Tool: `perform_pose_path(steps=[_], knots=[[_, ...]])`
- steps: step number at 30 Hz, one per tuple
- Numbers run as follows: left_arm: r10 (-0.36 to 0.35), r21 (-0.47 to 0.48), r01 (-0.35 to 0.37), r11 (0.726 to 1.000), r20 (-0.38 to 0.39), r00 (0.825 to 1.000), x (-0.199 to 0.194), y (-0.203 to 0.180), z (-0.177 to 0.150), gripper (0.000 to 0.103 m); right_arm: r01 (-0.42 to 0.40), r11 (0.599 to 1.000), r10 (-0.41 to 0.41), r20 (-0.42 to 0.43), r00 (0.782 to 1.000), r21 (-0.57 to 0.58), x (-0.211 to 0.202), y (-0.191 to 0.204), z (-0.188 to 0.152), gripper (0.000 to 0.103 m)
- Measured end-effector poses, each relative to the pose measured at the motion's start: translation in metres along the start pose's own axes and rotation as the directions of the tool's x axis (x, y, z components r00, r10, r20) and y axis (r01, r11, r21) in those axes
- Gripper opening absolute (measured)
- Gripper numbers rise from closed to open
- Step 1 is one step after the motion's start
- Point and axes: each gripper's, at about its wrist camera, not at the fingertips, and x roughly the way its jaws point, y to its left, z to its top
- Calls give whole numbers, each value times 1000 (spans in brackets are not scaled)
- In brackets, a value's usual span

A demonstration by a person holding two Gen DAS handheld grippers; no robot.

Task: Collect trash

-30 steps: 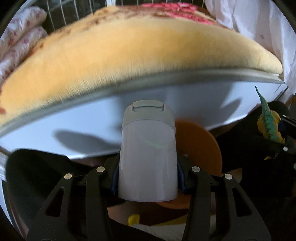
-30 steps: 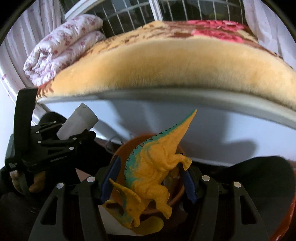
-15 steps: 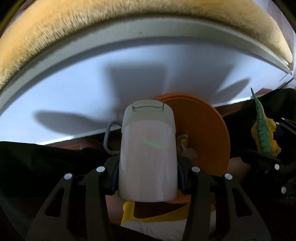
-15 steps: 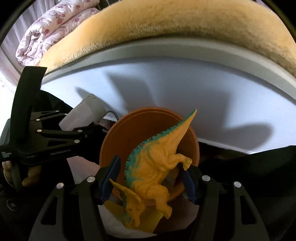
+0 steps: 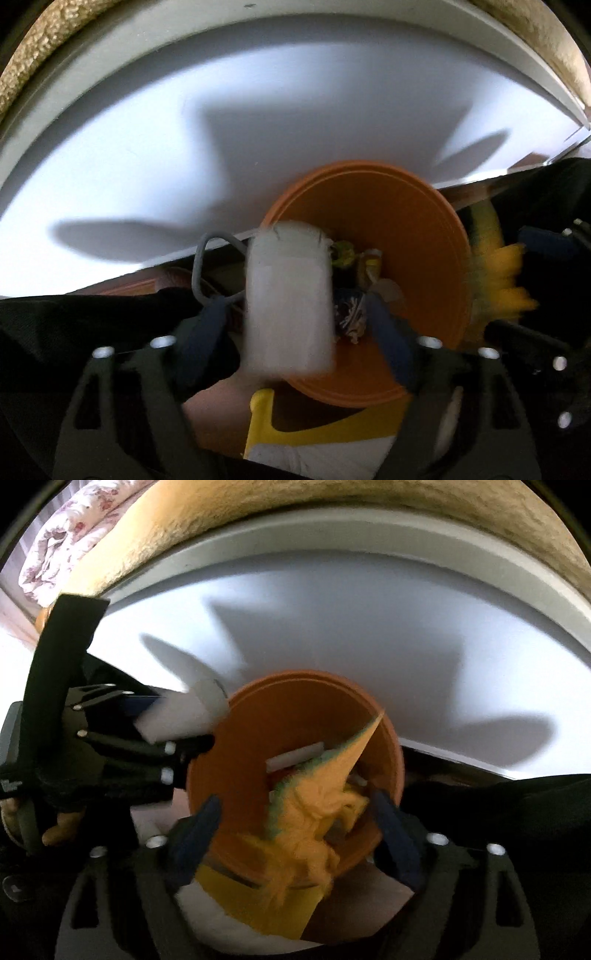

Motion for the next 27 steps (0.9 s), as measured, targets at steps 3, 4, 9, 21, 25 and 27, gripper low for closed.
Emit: perform_pose_path(steps=[3, 4, 9, 21, 25, 27], knots=[[-4, -2, 4, 1000, 11, 1000, -4, 2, -1, 79, -3, 1000, 3, 8, 1000, 23, -5, -4, -3, 84], [-7, -3, 7, 1000, 13, 1000, -5, 3, -2, 79, -2, 999, 2, 16, 1000, 36, -8, -6, -5, 84], [-12, -16, 12, 1000, 31, 999, -12, 4, -3, 80, -1, 997, -4, 59, 998, 79, -23, -14, -20, 84], [118, -71, -94, 993, 610, 783, -190, 9, 16, 94, 125, 989, -146, 567, 811, 77, -177, -2, 10, 98], [200, -131, -151, 980, 679, 707, -221, 18, 66, 95, 237, 961, -271, 656, 705, 143, -208, -5, 63, 98], [216, -179, -130, 975, 655, 724, -217, 32, 96, 95, 280, 941, -332, 679, 655, 189, -204, -7, 96, 98]])
